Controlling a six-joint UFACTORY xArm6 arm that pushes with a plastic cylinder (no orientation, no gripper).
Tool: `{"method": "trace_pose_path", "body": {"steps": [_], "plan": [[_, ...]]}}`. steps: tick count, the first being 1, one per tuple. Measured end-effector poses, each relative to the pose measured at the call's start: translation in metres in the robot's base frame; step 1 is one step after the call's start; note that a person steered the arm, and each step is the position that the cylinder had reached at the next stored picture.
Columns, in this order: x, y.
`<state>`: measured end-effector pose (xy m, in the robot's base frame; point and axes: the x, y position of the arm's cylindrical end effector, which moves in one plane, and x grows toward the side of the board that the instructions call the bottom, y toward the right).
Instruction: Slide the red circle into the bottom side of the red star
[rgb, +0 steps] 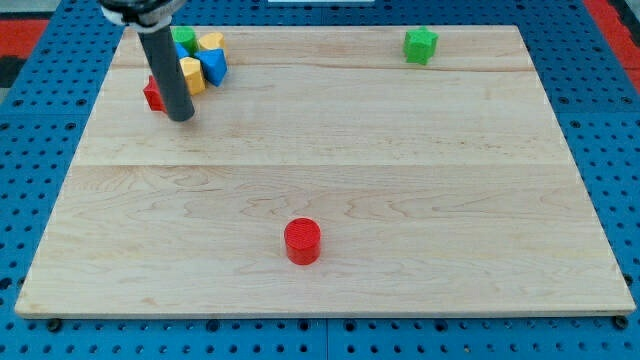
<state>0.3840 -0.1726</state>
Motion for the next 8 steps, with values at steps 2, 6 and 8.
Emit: {"method": "trace_pose_path", "body": {"steps": [2,6,8], "plan": [[0.053,0.091],[0.185,0.204],[0.162,0.074]]}}
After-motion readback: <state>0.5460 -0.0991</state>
